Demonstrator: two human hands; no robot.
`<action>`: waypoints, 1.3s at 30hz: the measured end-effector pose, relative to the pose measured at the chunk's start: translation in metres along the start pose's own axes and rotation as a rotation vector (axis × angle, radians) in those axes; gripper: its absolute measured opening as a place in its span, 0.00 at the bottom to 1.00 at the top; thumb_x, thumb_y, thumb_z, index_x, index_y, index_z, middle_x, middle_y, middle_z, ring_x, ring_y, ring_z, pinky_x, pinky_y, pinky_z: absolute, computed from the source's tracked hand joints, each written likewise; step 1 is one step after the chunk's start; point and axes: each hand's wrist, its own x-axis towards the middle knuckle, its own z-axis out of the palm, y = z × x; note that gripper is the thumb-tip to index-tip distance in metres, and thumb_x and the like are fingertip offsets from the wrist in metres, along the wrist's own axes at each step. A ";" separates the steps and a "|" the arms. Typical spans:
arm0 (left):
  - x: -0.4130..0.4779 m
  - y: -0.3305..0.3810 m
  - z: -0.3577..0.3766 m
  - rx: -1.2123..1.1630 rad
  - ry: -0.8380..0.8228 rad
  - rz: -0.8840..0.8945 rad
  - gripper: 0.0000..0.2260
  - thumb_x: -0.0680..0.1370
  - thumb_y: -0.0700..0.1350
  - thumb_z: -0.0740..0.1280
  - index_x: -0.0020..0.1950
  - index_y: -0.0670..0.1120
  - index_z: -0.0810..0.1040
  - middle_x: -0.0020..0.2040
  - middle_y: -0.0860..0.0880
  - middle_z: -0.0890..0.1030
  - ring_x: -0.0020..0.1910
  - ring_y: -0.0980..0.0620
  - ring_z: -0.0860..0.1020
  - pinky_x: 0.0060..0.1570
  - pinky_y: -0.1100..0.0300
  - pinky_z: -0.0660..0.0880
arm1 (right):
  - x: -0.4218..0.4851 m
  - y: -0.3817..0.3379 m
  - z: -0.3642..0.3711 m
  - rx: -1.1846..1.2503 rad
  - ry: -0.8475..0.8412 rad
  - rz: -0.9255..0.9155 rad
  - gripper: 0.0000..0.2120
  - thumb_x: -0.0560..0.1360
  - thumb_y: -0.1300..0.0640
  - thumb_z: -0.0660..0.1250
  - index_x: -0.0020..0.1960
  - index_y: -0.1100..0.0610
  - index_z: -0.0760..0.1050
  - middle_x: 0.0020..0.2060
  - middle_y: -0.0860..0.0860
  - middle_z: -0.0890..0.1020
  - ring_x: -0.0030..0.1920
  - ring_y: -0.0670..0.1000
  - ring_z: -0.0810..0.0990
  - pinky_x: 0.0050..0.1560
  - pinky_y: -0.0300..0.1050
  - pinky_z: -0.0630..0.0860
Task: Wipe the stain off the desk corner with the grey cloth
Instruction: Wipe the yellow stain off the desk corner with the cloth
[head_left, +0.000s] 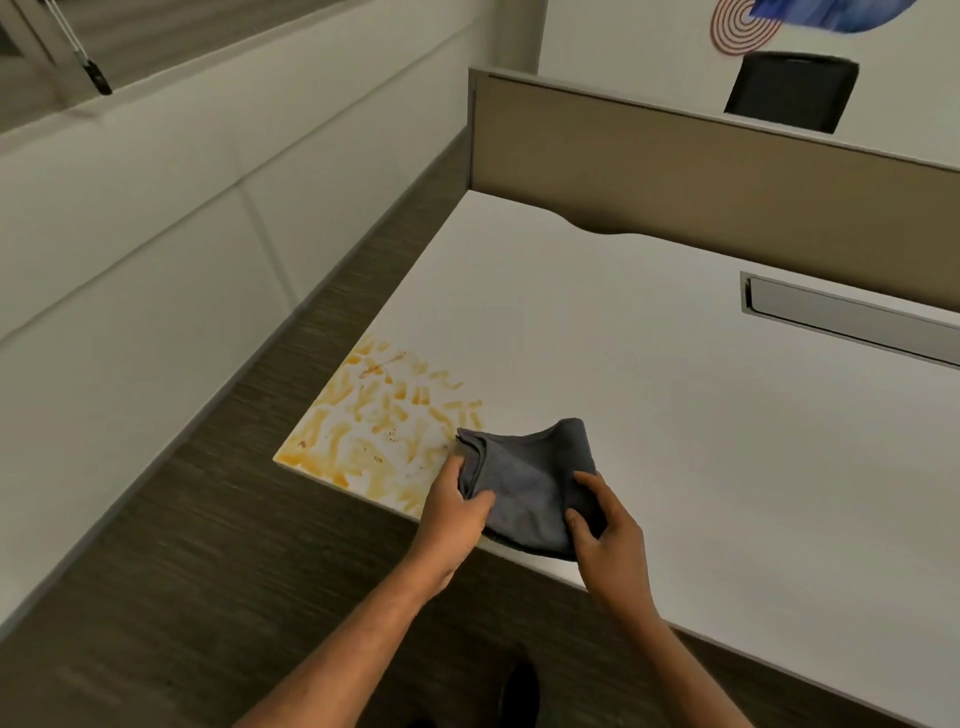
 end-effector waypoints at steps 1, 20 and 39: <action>-0.002 -0.005 0.001 0.015 0.009 -0.019 0.15 0.81 0.37 0.67 0.54 0.59 0.75 0.54 0.56 0.82 0.52 0.61 0.81 0.46 0.68 0.78 | -0.003 0.004 0.001 -0.017 0.001 0.014 0.24 0.78 0.66 0.69 0.64 0.40 0.73 0.60 0.43 0.80 0.54 0.25 0.75 0.49 0.20 0.71; -0.036 -0.050 0.022 -0.035 0.418 -0.226 0.12 0.79 0.41 0.73 0.59 0.48 0.75 0.53 0.46 0.82 0.51 0.47 0.83 0.51 0.46 0.84 | -0.020 0.026 0.011 -0.607 -0.376 -0.379 0.46 0.73 0.22 0.52 0.82 0.45 0.43 0.81 0.49 0.34 0.80 0.52 0.32 0.79 0.55 0.39; -0.047 -0.057 -0.002 -0.062 0.364 -0.048 0.16 0.80 0.42 0.73 0.66 0.47 0.75 0.51 0.49 0.84 0.50 0.54 0.84 0.50 0.59 0.83 | 0.009 0.038 0.081 -0.895 -0.478 -0.375 0.39 0.81 0.50 0.55 0.81 0.55 0.33 0.79 0.59 0.31 0.78 0.60 0.27 0.80 0.60 0.36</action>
